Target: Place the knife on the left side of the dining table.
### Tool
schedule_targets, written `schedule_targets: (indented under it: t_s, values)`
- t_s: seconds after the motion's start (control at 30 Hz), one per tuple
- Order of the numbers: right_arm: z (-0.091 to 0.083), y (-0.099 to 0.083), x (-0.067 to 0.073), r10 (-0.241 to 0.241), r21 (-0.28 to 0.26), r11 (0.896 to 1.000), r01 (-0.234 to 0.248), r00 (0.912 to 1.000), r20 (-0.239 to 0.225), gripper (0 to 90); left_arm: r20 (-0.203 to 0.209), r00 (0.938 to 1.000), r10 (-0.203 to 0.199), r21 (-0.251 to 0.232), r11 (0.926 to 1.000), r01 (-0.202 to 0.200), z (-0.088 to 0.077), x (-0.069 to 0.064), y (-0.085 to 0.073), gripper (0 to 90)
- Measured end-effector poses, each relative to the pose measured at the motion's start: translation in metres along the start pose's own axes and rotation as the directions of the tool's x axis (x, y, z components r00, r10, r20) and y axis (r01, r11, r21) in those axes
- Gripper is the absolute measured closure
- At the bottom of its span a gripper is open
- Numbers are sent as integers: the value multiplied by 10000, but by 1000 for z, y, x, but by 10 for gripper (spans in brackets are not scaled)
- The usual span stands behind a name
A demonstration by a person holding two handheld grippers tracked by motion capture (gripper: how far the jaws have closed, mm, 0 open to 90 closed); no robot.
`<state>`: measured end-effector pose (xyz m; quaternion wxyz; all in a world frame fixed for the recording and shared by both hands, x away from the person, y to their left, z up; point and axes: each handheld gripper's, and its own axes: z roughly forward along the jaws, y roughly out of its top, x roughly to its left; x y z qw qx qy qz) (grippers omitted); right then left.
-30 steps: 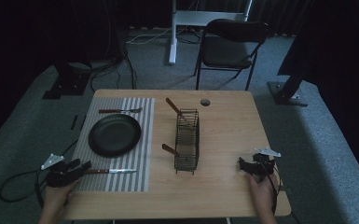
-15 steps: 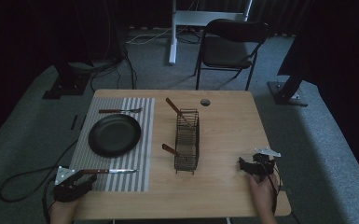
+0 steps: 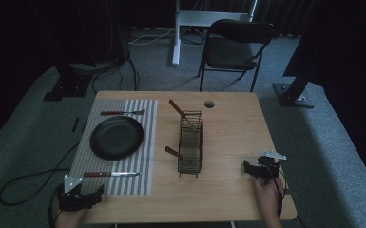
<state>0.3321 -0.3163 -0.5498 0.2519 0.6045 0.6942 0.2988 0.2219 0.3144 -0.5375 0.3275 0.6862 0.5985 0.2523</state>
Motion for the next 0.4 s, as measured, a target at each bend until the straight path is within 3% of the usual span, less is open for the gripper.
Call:
schedule_targets:
  t_s: [0.2,0.4]
  values:
    - [0,0,0,4,3,10000,-4,10000,-1,116,-448,9987,259,-7,9997,-259,2,-1,-3,2]
    - [0,0,0,4,1,10000,-4,10000,0,116,-392,9991,186,-50,9998,-188,3,2,-4,2]
